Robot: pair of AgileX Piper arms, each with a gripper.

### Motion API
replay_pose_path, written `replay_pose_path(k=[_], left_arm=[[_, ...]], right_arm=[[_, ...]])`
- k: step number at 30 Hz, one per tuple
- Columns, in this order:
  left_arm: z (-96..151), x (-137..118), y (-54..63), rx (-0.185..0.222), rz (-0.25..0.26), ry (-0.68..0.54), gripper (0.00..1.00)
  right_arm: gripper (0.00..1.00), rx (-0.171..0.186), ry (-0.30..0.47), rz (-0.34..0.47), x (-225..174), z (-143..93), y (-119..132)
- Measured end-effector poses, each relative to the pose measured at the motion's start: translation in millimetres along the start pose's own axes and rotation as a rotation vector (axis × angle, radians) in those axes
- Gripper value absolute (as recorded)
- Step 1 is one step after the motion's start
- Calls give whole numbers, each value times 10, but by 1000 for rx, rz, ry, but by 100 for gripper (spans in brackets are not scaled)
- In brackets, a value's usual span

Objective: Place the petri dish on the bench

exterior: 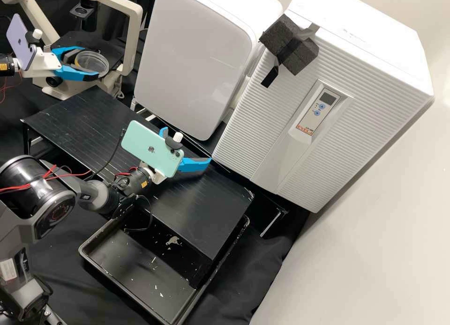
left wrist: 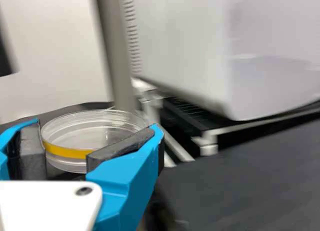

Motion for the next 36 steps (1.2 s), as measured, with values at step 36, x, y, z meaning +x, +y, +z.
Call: replay_pose_path(k=[36], left_arm=[[1525,24,103,-7,-85,-693,0]], right_arm=[[100,0,0,0,0,0,0]])
